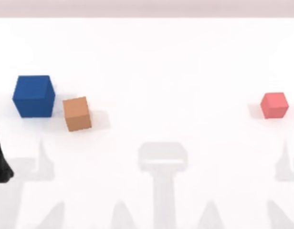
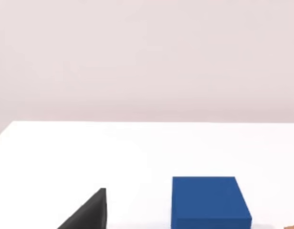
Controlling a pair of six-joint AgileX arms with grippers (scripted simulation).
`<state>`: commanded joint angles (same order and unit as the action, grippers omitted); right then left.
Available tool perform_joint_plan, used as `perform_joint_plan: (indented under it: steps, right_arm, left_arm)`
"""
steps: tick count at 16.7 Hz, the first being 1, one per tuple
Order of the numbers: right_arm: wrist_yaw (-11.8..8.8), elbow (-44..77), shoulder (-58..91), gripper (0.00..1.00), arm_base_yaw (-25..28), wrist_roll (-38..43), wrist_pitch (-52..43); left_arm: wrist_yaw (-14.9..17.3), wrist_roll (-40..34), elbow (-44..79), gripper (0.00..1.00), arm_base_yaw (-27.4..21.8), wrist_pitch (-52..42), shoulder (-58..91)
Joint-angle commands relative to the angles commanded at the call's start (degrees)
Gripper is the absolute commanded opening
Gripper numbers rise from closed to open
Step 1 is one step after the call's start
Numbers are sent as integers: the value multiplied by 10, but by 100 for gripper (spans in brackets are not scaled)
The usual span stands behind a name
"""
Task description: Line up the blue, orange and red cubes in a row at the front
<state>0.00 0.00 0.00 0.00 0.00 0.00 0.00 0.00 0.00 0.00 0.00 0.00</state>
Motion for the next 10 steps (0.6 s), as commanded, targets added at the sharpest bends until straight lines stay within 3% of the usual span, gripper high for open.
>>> perform_joint_plan:
  steps: [5, 10]
  right_arm:
    - [0, 35, 35, 100, 2, 2, -25]
    - [0, 206, 214, 100, 14, 7, -136]
  left_arm:
    - [0, 0, 0, 100, 0, 0, 0]
    - [0, 0, 0, 100, 0, 0, 0]
